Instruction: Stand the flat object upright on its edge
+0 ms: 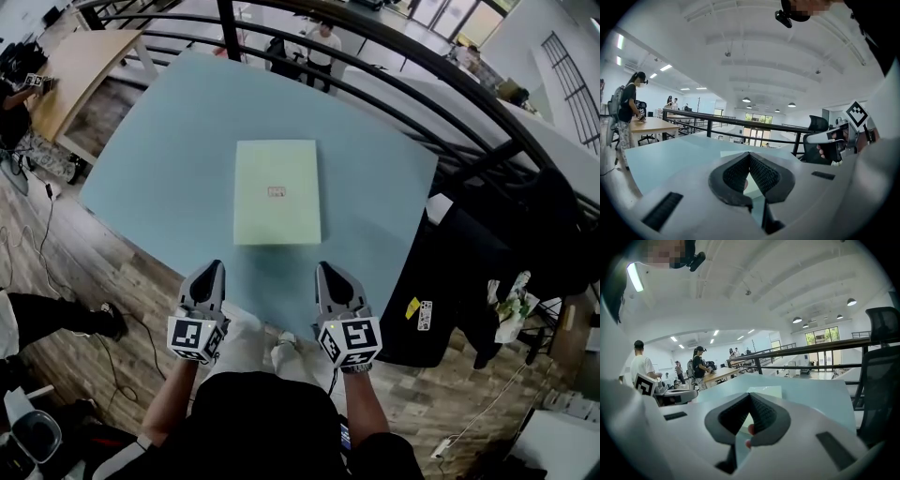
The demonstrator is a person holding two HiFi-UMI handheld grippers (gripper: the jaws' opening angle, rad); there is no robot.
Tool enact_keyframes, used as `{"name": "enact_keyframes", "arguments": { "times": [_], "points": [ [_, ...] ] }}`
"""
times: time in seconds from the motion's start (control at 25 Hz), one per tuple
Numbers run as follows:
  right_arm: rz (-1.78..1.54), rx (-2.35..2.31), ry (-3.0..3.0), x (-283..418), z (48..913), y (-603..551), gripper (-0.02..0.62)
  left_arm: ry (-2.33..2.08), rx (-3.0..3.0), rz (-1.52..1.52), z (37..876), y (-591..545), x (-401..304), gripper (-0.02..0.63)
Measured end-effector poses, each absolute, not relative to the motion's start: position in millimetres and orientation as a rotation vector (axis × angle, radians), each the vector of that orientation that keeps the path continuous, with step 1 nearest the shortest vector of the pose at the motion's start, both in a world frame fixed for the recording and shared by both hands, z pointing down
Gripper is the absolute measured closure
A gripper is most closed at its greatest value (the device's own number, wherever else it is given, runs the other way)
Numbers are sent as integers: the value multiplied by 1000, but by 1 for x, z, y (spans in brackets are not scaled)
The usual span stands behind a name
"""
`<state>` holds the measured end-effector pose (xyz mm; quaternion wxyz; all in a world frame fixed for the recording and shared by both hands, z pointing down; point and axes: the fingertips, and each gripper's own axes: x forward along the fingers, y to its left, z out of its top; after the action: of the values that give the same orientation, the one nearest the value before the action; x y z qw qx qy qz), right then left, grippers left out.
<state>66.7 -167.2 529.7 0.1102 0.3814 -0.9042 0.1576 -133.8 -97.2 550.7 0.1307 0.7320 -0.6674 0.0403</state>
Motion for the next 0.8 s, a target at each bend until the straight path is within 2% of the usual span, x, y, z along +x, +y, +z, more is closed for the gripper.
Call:
{"name": "enact_keyframes", "arguments": {
  "times": [0.8],
  "points": [
    [610,1020,-2551,56,612,-214,586,-1887,2042,173,626,-142,-149,603]
  ]
}}
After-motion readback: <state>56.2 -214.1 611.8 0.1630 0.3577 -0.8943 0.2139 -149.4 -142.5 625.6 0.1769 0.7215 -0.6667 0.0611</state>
